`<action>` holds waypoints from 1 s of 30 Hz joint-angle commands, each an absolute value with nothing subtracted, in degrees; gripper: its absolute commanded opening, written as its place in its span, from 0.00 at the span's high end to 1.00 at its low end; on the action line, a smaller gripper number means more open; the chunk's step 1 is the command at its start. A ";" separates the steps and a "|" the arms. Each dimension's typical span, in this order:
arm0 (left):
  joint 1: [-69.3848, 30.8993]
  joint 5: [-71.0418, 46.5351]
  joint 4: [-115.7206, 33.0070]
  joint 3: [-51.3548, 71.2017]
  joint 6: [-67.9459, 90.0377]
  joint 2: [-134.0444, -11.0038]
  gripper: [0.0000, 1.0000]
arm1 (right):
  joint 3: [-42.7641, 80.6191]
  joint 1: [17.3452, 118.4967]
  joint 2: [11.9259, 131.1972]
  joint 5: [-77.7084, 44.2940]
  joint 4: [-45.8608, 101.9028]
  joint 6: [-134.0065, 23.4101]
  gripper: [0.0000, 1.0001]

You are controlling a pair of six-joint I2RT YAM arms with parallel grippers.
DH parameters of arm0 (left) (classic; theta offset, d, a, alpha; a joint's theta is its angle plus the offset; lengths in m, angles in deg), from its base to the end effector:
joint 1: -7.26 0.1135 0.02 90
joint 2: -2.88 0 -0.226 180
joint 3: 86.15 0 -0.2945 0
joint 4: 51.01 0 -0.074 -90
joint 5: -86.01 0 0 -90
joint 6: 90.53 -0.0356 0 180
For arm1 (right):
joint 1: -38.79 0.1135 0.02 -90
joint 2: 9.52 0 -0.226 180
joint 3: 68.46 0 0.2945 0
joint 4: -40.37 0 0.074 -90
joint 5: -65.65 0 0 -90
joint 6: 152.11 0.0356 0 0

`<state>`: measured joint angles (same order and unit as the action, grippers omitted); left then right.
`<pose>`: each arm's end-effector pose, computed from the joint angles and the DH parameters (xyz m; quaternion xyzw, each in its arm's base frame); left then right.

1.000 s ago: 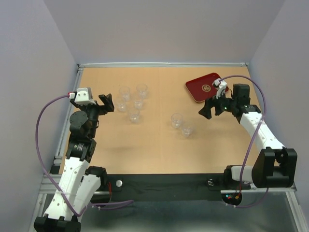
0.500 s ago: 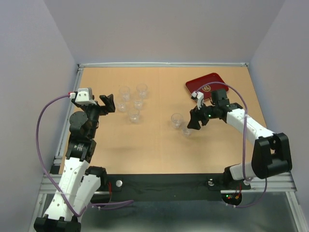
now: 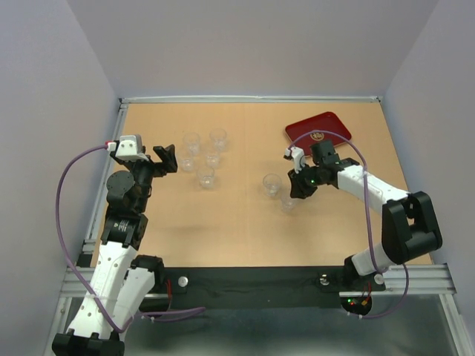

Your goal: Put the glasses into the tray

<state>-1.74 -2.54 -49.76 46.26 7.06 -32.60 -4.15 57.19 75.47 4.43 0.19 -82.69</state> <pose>0.2288 -0.0353 0.3271 -0.0019 0.6370 -0.1032 0.7639 0.3049 0.1195 0.1427 -0.3717 0.8629 0.2358 0.2482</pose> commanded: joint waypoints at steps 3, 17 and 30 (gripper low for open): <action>-1.88 -3.46 -52.61 44.91 7.20 -31.92 0.01 | -1.51 58.13 75.65 -0.61 0.93 -83.47 0.97; -1.97 -3.55 -52.61 45.00 7.20 -32.10 0.01 | 6.11 50.32 73.00 -12.49 1.54 -86.38 1.00; -2.15 -3.47 -52.70 45.09 7.11 -32.45 0.01 | 27.65 35.10 89.96 -23.37 11.83 -65.04 1.00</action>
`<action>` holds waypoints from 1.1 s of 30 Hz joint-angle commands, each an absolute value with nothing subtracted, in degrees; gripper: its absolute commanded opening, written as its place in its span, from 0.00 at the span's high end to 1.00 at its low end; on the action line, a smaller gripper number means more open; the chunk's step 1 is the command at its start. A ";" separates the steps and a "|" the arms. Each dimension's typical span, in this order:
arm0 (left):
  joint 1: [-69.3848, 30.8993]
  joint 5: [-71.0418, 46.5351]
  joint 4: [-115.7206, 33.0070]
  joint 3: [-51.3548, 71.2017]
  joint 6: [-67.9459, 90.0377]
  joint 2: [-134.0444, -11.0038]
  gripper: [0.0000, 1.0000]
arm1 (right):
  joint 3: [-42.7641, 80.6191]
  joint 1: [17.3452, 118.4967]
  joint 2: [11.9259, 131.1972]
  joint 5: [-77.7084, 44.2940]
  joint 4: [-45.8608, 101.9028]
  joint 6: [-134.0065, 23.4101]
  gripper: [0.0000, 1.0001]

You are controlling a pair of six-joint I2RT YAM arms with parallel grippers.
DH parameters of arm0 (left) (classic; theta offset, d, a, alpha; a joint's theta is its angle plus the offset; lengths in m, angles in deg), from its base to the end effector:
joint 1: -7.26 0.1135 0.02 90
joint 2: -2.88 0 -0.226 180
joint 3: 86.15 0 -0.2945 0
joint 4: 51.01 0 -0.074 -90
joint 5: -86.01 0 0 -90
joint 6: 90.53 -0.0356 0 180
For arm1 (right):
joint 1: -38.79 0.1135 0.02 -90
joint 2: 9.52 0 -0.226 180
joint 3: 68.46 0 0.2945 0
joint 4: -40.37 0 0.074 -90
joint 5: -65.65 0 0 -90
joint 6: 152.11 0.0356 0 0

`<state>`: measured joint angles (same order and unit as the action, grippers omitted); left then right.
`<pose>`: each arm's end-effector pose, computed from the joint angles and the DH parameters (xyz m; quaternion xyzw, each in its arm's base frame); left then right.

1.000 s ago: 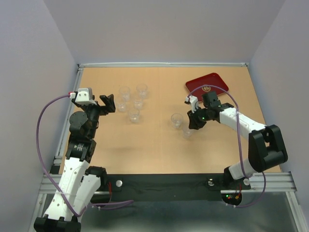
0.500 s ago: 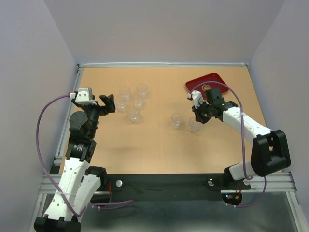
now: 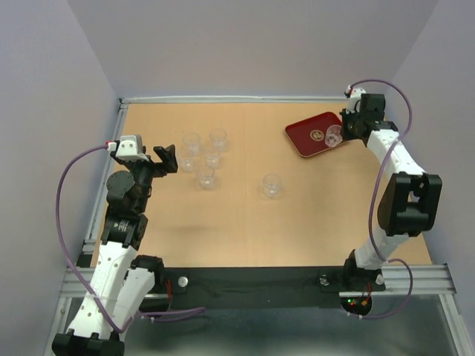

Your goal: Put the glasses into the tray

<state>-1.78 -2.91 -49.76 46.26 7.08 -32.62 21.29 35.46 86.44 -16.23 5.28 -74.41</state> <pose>0.2288 -0.0357 0.3270 0.0007 0.6372 -0.1056 0.7634 0.4179 -0.0193 0.2343 -0.1002 0.9037 0.0080 0.4162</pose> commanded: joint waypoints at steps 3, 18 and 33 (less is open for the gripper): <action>-2.06 -3.20 -52.70 45.18 7.02 -32.63 0.01 | 35.21 35.10 96.72 -29.87 12.09 -59.07 1.00; -2.15 -2.41 -52.17 45.00 6.23 -34.56 0.01 | 57.10 35.10 116.51 -34.37 12.18 -50.42 1.00; -2.15 -2.67 -52.08 44.65 6.15 -35.44 0.01 | 58.78 35.10 122.22 -34.28 12.18 -50.86 0.92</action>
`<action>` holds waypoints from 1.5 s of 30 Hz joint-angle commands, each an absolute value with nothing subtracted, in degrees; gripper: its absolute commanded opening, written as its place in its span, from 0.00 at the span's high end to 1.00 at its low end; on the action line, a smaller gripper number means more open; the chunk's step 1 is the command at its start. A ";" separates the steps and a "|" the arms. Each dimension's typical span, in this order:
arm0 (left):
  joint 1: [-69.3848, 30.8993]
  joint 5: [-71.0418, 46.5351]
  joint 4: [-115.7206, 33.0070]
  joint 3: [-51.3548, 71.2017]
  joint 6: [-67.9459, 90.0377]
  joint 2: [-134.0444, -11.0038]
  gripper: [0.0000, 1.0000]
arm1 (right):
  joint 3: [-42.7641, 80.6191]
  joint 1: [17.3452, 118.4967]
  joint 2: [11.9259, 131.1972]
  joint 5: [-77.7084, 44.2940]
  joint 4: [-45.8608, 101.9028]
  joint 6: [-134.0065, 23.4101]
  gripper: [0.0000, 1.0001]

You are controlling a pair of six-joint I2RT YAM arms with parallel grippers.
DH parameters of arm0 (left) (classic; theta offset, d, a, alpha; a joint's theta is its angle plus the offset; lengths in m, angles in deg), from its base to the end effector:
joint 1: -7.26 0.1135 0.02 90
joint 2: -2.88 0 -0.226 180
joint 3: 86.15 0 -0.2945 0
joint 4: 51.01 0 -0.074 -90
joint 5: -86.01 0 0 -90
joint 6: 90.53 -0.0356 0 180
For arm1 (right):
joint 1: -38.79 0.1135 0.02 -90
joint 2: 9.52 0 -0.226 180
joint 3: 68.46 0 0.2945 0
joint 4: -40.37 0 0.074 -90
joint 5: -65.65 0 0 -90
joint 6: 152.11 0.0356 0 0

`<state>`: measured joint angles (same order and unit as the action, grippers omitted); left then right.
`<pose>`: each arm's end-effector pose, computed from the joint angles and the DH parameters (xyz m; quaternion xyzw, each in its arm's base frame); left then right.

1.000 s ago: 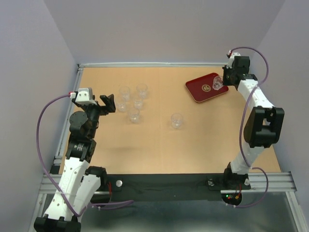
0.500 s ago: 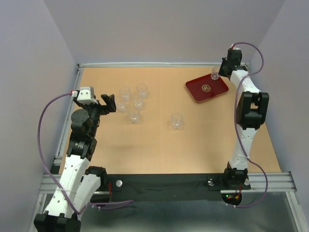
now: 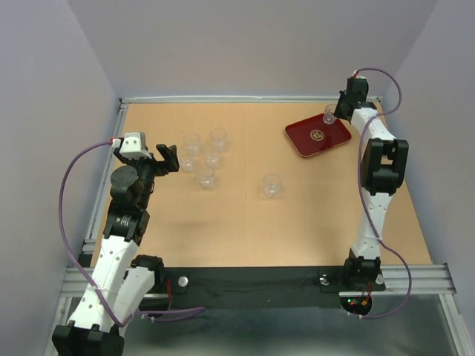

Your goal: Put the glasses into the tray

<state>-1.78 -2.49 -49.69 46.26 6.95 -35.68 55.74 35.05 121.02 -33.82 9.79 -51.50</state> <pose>0.2399 -0.0372 0.3153 -0.0009 0.6580 -0.0997 0.7464 0.5453 -0.0415 0.1872 0.1480 0.8800 -0.0470 0.4489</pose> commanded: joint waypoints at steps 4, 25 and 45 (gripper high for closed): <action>-2.15 -2.67 -52.00 44.74 6.06 -35.61 0.01 | 59.92 35.10 123.37 -35.16 12.18 -51.30 0.90; -2.15 -15.39 -54.81 44.83 7.81 -39.38 0.01 | 47.41 35.10 104.96 -19.91 12.18 -67.86 0.30; -21.72 -31.25 -57.27 36.83 22.76 -63.29 0.02 | 1.13 35.10 65.98 14.77 11.48 -81.36 0.15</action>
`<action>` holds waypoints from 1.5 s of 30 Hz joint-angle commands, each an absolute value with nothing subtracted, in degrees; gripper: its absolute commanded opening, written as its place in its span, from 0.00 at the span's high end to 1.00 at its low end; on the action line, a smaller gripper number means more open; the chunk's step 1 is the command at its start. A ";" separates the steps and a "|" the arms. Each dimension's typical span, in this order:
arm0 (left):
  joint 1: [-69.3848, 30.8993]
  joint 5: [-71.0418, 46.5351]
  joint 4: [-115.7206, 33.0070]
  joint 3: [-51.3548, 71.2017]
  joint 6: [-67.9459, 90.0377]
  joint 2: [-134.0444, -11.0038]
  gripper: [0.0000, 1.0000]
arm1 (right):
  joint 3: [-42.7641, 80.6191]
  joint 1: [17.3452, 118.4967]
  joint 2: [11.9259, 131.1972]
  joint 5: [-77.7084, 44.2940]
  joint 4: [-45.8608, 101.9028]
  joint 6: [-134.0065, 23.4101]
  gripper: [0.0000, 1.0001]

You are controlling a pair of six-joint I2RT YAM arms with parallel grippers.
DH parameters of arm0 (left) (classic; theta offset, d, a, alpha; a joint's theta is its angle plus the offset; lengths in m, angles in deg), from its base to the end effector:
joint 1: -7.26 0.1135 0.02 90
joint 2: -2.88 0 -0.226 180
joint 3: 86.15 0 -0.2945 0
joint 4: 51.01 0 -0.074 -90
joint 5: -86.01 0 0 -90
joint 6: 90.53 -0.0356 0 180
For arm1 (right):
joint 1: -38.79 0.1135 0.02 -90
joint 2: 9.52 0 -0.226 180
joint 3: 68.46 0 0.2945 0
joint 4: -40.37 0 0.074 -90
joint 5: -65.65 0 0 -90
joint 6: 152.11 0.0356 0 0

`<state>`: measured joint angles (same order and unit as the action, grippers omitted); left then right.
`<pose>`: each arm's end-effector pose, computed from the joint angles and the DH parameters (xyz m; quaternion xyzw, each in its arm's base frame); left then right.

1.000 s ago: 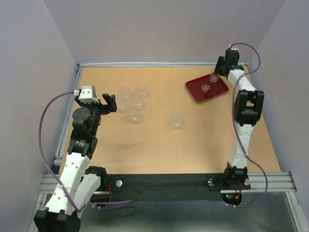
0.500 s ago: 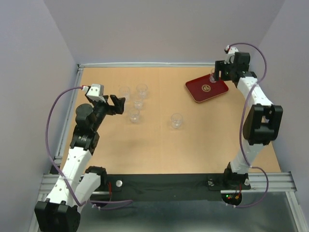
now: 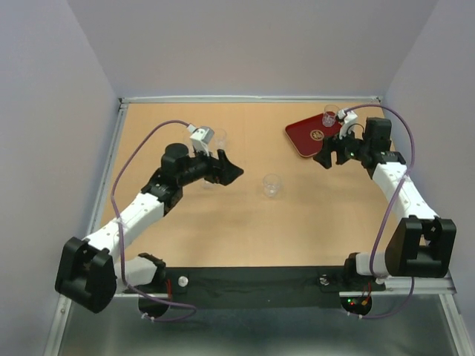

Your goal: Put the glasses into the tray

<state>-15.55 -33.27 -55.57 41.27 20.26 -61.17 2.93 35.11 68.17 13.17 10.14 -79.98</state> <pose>0.2827 -0.1378 0.2455 0.1804 0.7211 -0.4139 0.5255 0.3474 -0.0006 0.2411 -0.2480 0.8213 0.2025 0.4722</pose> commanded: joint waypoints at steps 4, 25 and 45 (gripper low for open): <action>-27.10 -22.74 -54.64 33.58 24.16 -68.65 0.02 | -0.72 35.10 65.98 11.34 11.39 -82.06 0.15; -40.38 4.18 -33.20 6.07 23.90 -100.12 0.29 | -1.33 35.10 63.96 6.15 11.65 -82.94 0.15; -44.25 9.80 -24.66 -6.84 17.84 -108.13 1.00 | -1.51 35.01 62.46 5.62 11.57 -83.56 0.15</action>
<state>-43.86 7.38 -25.43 -1.50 20.02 -109.45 -0.57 35.09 64.39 6.00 9.79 -82.95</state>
